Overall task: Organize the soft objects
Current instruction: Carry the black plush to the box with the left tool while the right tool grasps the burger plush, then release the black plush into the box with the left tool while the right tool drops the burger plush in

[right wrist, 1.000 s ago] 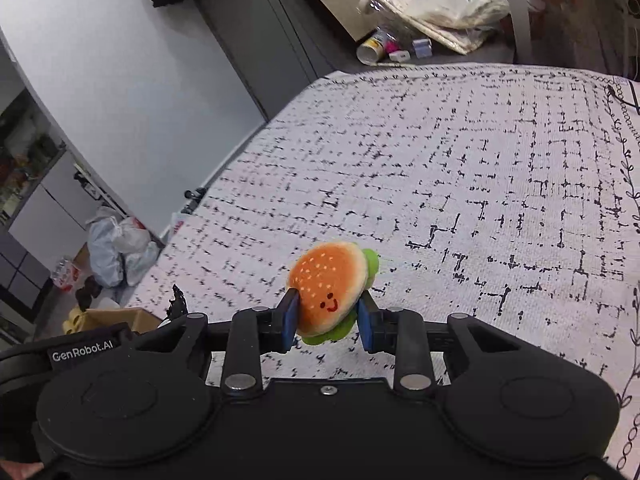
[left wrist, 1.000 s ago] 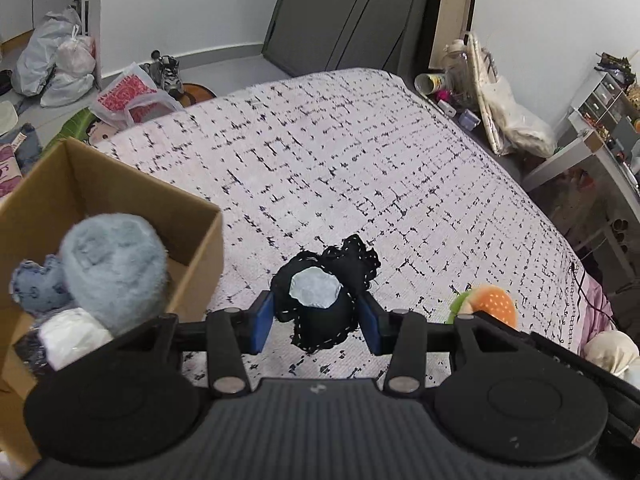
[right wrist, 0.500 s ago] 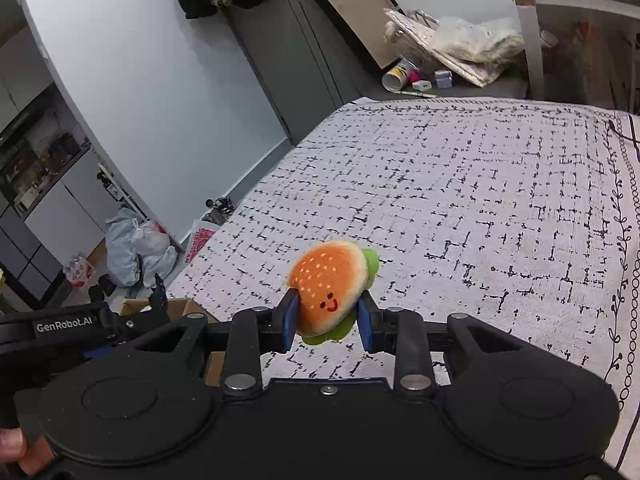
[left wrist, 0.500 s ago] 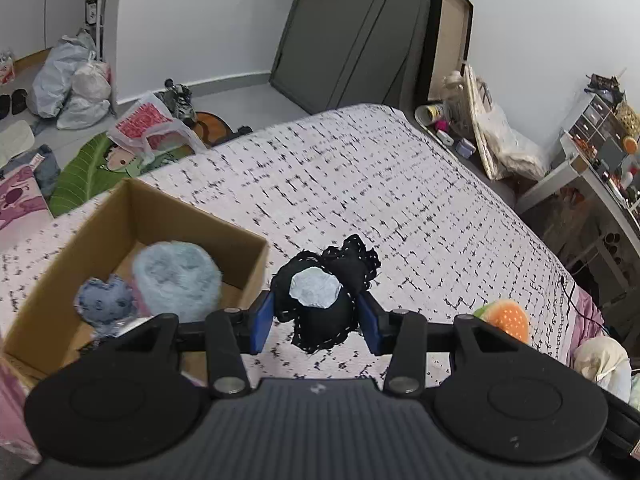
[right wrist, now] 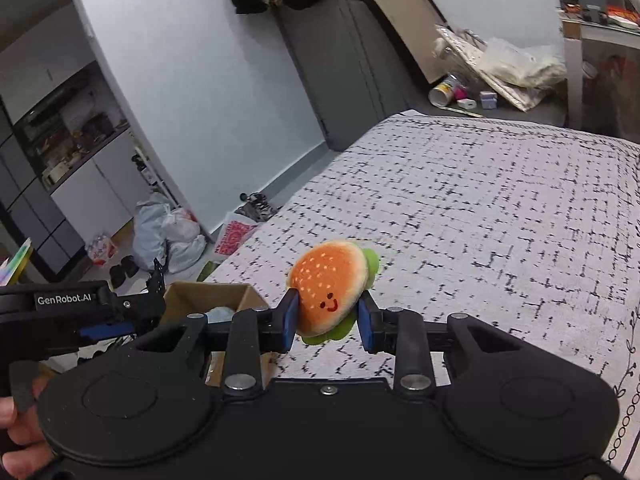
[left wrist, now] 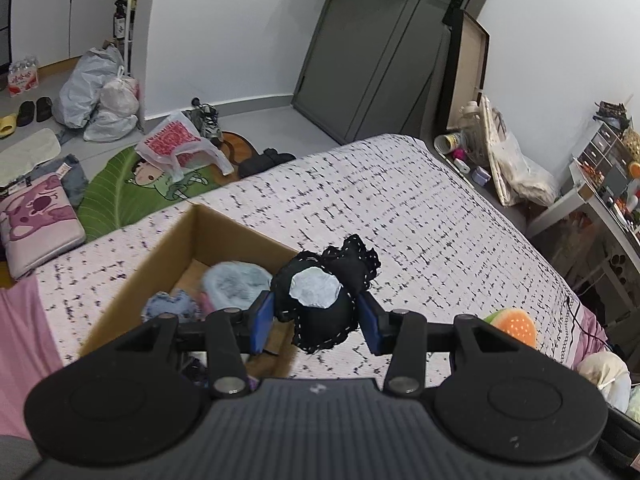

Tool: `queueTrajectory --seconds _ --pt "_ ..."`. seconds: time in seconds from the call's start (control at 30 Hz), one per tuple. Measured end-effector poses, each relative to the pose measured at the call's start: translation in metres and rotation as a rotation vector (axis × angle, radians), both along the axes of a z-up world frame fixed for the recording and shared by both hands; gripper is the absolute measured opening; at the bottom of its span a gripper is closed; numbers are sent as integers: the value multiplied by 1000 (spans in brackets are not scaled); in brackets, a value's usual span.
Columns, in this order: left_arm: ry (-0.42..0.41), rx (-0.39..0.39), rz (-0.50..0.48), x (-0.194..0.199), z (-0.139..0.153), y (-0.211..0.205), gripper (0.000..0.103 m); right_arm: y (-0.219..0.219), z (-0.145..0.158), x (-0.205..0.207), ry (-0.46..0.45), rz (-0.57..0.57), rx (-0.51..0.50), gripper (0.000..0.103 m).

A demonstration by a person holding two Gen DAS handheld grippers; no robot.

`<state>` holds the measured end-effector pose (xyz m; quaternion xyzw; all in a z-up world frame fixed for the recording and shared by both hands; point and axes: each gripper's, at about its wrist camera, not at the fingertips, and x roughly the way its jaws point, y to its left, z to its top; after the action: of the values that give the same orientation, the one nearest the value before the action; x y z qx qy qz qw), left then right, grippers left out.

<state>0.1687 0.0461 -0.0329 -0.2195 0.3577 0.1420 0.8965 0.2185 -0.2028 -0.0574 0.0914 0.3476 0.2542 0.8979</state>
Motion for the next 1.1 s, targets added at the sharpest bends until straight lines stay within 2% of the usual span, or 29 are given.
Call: queueTrajectory --seconds 0.47,0.83,1.1 --pt "28 14 77 -22 0 40 45 25 0 -7 3 62 -3 30" --pt "83 -28 120 -30 -22 71 45 53 -6 -16 4 115 -45 30" --pt "82 -66 151 -33 -34 84 47 69 -10 -17 20 140 -59 30"
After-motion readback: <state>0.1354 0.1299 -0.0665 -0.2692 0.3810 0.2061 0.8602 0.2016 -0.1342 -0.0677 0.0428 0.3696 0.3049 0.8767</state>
